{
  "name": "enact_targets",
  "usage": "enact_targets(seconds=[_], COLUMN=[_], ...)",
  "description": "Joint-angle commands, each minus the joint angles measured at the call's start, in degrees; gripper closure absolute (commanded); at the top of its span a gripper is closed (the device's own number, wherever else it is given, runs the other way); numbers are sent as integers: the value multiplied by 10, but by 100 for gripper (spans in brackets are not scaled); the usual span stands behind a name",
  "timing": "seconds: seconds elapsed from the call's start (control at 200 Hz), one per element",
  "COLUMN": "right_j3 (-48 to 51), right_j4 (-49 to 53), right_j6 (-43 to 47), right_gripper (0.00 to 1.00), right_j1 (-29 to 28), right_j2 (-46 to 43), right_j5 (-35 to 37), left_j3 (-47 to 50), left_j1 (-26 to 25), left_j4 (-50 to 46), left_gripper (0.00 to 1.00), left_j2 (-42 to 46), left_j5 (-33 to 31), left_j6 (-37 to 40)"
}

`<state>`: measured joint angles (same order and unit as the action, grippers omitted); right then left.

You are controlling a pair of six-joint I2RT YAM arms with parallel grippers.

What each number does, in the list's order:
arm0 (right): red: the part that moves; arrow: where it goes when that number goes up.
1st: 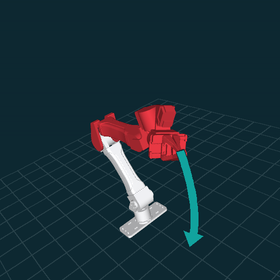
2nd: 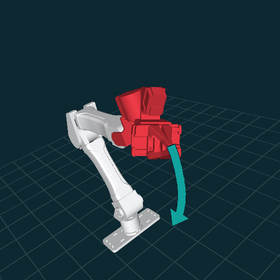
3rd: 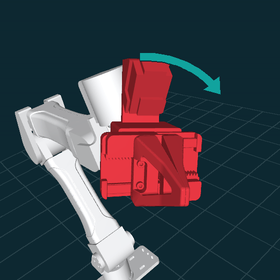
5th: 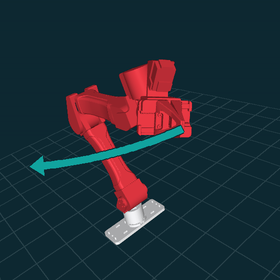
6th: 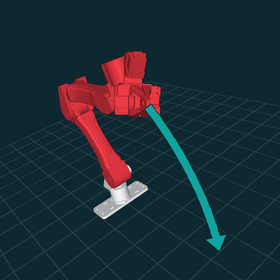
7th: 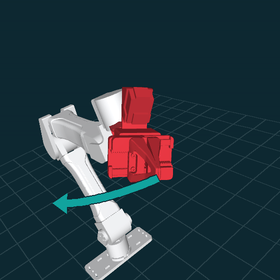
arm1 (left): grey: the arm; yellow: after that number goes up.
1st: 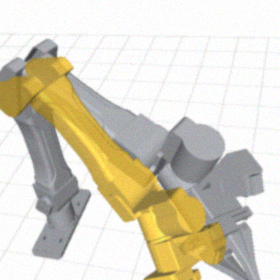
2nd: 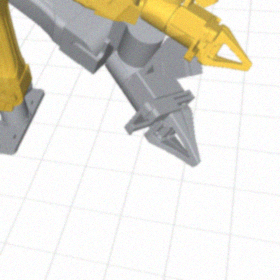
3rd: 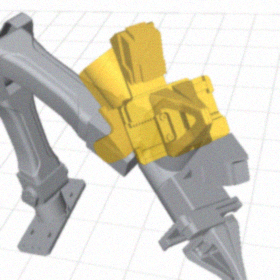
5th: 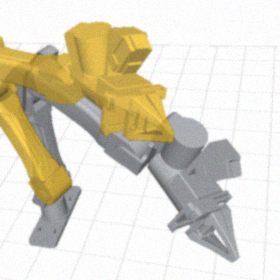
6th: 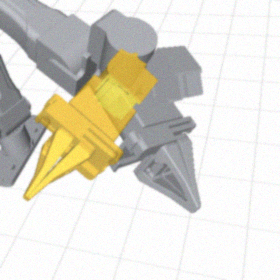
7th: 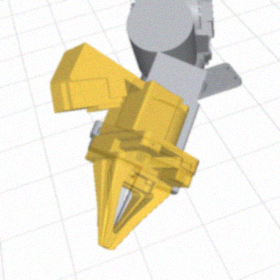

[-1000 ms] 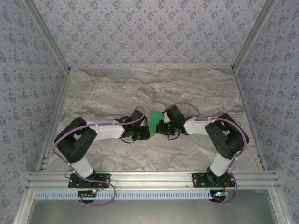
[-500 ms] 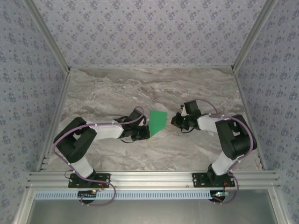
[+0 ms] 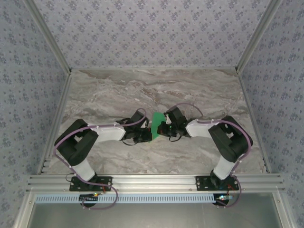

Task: Fold a paper plane with a square sheet of paper (pick it up from the middle)
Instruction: Third fold the triangle at the center of the table.

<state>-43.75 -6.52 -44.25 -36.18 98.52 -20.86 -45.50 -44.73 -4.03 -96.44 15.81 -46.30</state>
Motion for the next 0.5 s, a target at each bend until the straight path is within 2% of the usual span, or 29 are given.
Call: enact_targets(seconds=[0.0,0.22,0.415,0.495], right_j3=[-1,37,25,18], right_j4=[0,37,55,60], right_j6=[-5,35,31,24], right_gripper=[98,99,99,99], right_j1=[24,113,91,71], right_j2=[15,-6,-58,-81], right_j5=[3,25,30,39], left_j3=[23,30,12,-3], left_j1=[6,6,5,5], left_j4=[-113,-111,-102,-101], left_gripper=[100,100,100,95], left_j2=[-23,-14,37,70], left_j5=[-46,-43,-21,-19], left_j6=[17,28,53,60])
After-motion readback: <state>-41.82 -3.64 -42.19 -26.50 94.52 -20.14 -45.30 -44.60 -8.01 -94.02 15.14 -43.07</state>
